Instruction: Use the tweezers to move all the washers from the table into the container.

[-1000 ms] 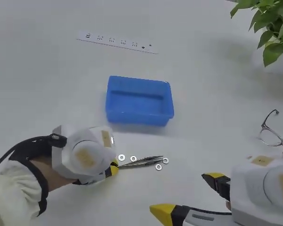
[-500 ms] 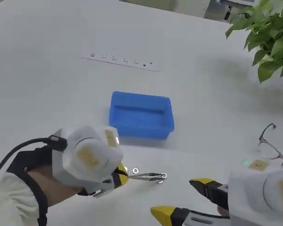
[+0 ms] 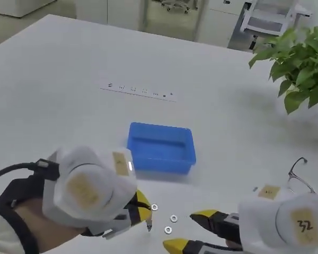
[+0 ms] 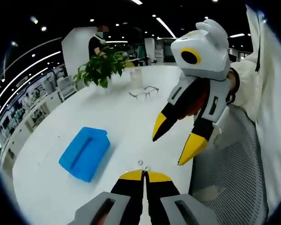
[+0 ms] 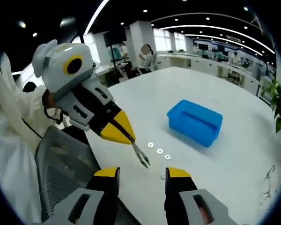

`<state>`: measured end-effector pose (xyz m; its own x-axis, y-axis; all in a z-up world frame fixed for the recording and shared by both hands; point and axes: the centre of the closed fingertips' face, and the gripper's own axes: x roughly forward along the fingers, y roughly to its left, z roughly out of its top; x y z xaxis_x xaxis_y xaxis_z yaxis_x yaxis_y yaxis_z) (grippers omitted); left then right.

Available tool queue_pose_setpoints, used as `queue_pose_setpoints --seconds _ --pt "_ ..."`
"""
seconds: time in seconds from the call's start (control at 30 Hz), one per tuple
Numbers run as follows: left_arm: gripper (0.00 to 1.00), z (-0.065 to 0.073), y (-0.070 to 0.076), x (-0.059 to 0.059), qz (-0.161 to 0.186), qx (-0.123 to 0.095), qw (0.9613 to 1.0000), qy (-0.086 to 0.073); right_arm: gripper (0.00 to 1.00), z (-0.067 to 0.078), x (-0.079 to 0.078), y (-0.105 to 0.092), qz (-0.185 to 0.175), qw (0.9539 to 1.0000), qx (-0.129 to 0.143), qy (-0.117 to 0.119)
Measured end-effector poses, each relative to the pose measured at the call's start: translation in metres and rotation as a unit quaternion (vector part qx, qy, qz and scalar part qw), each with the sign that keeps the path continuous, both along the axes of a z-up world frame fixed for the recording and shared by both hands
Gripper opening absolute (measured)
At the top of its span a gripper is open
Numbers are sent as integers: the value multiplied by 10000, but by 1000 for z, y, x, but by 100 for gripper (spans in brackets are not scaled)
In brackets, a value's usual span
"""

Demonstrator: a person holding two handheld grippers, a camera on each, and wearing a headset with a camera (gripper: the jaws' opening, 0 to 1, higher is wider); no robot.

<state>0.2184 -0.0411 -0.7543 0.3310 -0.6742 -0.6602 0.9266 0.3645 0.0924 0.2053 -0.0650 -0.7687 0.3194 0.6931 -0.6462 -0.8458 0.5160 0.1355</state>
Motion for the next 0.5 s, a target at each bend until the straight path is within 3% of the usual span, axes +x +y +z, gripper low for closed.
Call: queue_pose_setpoints --seconds 0.2,0.3,0.4,0.5 --pt "0 27 -2 -22 -569 -7 9983 -156 28 4 -9 23 733 9972 -24 -165" --pt "0 35 -1 -29 -694 27 9975 -135 25 11 -13 29 993 9949 44 -194" --pt "0 44 -2 -35 -868 25 9961 -181 19 15 -25 34 1572 9870 -80 -311" --pt "0 48 -1 -43 -1128 111 9935 -139 13 21 -28 38 1799 9820 -146 -554"
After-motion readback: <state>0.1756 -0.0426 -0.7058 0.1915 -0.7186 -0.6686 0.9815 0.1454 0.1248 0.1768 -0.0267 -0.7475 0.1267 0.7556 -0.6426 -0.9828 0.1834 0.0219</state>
